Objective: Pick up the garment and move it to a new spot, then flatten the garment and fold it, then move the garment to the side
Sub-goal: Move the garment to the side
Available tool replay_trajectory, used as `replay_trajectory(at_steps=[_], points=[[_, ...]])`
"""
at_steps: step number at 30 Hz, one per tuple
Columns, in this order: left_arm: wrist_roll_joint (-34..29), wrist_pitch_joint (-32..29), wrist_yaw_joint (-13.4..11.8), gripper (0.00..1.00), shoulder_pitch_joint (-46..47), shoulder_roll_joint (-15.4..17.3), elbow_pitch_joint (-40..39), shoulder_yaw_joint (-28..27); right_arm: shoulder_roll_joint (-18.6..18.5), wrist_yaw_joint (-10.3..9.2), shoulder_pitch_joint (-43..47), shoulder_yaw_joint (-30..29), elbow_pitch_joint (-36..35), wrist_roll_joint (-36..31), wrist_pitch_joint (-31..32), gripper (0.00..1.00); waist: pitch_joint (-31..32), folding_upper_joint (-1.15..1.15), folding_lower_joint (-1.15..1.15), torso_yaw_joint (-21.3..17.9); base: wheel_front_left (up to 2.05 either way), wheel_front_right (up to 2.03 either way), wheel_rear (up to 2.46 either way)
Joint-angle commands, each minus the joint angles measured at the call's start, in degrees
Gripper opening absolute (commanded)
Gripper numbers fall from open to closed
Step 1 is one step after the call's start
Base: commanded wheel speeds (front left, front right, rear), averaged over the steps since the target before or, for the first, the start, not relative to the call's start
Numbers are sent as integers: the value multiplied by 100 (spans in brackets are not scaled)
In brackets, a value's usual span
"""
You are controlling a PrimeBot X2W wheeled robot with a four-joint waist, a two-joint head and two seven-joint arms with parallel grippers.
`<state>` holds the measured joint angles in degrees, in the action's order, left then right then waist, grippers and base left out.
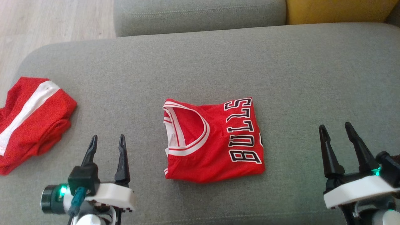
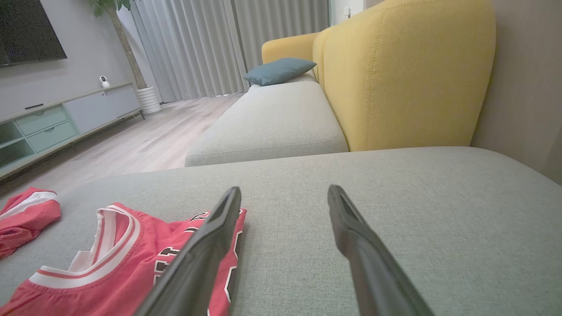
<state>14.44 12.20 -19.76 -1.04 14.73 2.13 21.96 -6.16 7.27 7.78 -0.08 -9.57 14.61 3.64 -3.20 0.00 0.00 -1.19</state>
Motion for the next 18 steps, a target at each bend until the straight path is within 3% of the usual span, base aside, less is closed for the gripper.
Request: replay_trajectory(at_steps=[1, 8, 18], points=[[11, 37, -47, 100, 271, 129, -170, -182, -72, 22, -182, 110, -192, -5, 46, 100, -23, 0, 0, 12, 0, 0, 0], [-80, 104, -39, 100, 545, 115, -249, -144, -236, 22, -485, 373, 263, 123, 188, 100, -309, 0, 0, 154, 0, 0, 0], [-193, 217, 90, 100, 1167, -65, -138, -12, -373, 22, -1592, 1170, 1859, 521, 325, 100, -840, 0, 0, 600, 0, 0, 0]])
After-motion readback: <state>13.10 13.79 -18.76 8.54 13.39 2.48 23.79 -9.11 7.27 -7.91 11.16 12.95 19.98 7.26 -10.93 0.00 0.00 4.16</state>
